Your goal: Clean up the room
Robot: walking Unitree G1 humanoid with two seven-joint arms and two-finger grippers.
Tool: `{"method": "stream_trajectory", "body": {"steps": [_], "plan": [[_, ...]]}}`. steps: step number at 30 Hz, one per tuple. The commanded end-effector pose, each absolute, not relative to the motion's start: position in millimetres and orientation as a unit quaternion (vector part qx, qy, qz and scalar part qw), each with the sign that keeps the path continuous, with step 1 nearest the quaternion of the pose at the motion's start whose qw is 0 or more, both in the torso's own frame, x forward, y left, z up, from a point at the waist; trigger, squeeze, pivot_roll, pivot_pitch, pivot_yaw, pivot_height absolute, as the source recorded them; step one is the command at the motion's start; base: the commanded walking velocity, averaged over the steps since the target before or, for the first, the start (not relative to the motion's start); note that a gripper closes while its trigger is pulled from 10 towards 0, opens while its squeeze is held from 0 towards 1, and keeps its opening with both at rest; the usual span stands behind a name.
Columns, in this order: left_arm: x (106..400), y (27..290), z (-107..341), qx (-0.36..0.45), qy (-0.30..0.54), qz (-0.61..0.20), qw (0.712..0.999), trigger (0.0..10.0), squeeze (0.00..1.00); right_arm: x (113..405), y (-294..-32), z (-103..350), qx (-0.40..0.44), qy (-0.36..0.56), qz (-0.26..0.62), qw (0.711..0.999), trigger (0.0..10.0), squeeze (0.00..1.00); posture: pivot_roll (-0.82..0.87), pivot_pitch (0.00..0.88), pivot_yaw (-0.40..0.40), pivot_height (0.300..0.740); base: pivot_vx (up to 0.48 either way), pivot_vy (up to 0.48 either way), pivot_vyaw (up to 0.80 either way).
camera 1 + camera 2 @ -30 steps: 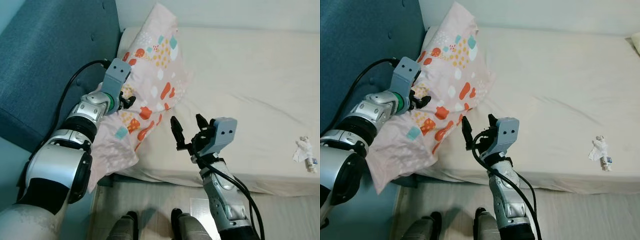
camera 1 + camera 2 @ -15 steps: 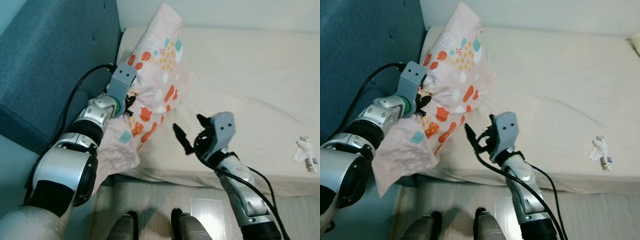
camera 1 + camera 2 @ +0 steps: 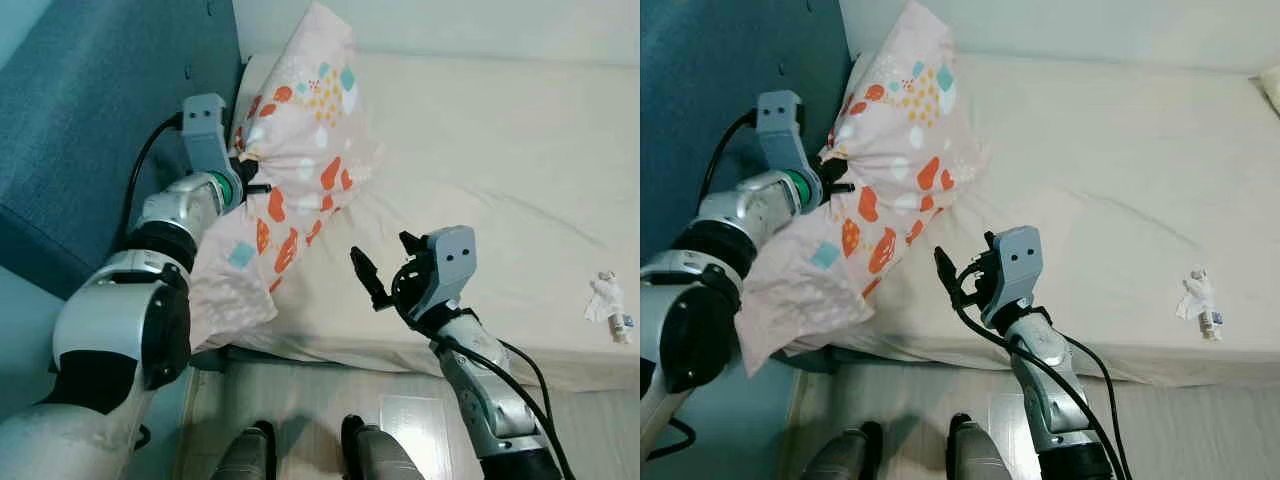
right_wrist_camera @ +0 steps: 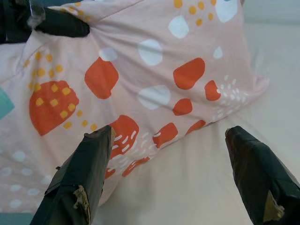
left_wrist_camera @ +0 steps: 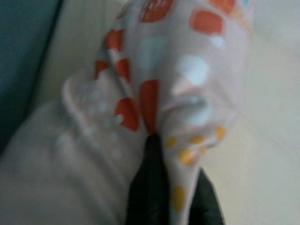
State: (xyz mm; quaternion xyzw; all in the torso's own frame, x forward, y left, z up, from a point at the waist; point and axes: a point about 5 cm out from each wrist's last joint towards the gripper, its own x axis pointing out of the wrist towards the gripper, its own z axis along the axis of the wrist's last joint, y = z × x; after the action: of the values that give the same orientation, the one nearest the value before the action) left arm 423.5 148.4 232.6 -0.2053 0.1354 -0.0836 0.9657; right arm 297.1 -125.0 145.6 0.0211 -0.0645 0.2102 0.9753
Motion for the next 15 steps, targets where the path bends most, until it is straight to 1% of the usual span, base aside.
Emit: {"method": "stream_trajectory", "body": {"steps": [1, 2, 4, 5, 7, 8, 10, 12, 14, 15], "plan": [[426.2, 149.4, 256.9, -0.253, 0.104, -0.088, 0.958, 10.0, 0.00, 295.3, -122.5, 139.0, 0.029, -0.050, 0.212, 0.975, 10.0, 0.00, 0.04, 0.228, 0.071, 0.740, 0.000, 0.000, 0.00], [426.2, 149.4, 256.9, -0.253, 0.104, -0.088, 0.958, 10.0, 0.00, 295.3, -122.5, 139.0, 0.029, -0.050, 0.212, 0.975, 10.0, 0.00, 0.04, 0.228, 0.071, 0.740, 0.000, 0.000, 0.00], [426.9, 144.7, 269.6, -0.319, 0.095, -0.099, 0.938, 10.0, 0.00, 295.1, -120.2, 138.1, 0.031, -0.049, 0.214, 0.975, 10.0, 0.00, 0.04, 0.228, 0.070, 0.740, 0.000, 0.000, 0.00], [426.9, 144.7, 269.6, -0.319, 0.095, -0.099, 0.938, 10.0, 0.00, 295.1, -120.2, 138.1, 0.031, -0.049, 0.214, 0.975, 10.0, 0.00, 0.04, 0.228, 0.070, 0.740, 0.000, 0.000, 0.00], [427.2, 137.9, 282.1, -0.366, 0.086, -0.112, 0.920, 10.0, 0.00, 294.4, -118.7, 137.0, 0.033, -0.046, 0.216, 0.975, 10.0, 0.00, 0.04, 0.228, 0.069, 0.740, 0.000, 0.000, 0.00], [427.2, 137.9, 282.1, -0.366, 0.086, -0.112, 0.920, 10.0, 0.00, 294.4, -118.7, 137.0, 0.033, -0.046, 0.216, 0.975, 10.0, 0.00, 0.04, 0.228, 0.069, 0.740, 0.000, 0.000, 0.00], [426.8, 126.9, 299.3, -0.412, 0.076, -0.135, 0.898, 10.0, 0.00, 293.7, -117.2, 135.5, 0.034, -0.044, 0.217, 0.975, 10.0, 0.00, 0.04, 0.227, 0.068, 0.740, 0.000, 0.000, 0.00], [425.8, 118.0, 310.3, -0.436, 0.073, -0.153, 0.884, 10.0, 0.00, 293.4, -116.5, 134.6, 0.034, -0.043, 0.217, 0.975, 10.0, 0.00, 0.03, 0.226, 0.069, 0.740, 0.000, 0.000, 0.00], [425.3, 115.5, 313.2, -0.443, 0.075, -0.158, 0.879, 10.0, 0.00, 293.4, -116.3, 134.5, 0.035, -0.043, 0.218, 0.974, 10.0, 0.00, 0.03, 0.227, 0.070, 0.740, 0.000, 0.000, 0.00], [424.4, 109.3, 321.1, -0.454, 0.063, -0.169, 0.873, 10.0, 0.00, 293.2, -116.0, 134.0, 0.035, -0.042, 0.218, 0.974, 10.0, 0.00, 0.03, 0.226, 0.069, 0.740, 0.000, 0.000, 0.00]]}}
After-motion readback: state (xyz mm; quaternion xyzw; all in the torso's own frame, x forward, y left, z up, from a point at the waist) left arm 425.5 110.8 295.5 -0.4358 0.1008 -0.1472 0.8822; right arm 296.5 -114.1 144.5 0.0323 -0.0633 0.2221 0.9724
